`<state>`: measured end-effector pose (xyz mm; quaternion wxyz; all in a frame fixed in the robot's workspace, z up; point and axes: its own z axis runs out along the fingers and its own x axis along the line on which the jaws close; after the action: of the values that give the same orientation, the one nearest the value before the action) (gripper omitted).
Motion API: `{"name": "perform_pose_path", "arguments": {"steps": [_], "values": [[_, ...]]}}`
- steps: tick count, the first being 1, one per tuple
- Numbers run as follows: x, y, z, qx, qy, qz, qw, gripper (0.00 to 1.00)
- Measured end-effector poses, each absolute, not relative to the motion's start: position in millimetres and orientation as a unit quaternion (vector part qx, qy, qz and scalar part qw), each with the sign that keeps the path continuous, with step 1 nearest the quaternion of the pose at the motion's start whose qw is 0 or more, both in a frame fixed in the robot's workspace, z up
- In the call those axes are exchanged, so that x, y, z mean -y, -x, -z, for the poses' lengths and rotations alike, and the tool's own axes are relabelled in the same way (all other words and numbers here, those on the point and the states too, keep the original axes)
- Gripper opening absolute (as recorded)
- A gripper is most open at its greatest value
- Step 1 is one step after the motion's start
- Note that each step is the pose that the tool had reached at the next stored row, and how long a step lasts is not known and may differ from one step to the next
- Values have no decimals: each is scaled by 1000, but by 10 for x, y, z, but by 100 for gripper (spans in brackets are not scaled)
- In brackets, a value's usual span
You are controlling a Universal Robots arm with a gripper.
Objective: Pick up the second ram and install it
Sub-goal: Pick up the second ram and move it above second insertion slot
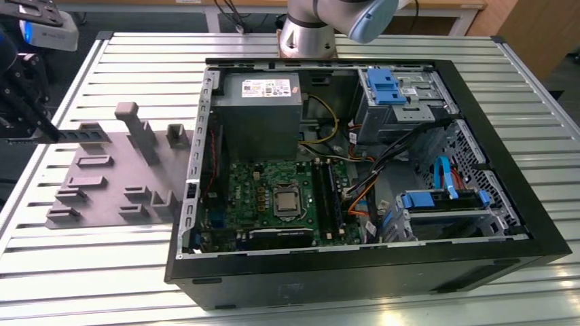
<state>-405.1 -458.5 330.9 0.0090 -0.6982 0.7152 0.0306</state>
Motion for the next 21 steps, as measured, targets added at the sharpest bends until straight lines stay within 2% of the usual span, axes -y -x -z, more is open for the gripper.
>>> {"name": "perform_pose_path", "arguments": {"steps": [21], "values": [[4585,4052,-3827,-715,698,-32,10,14]]}}
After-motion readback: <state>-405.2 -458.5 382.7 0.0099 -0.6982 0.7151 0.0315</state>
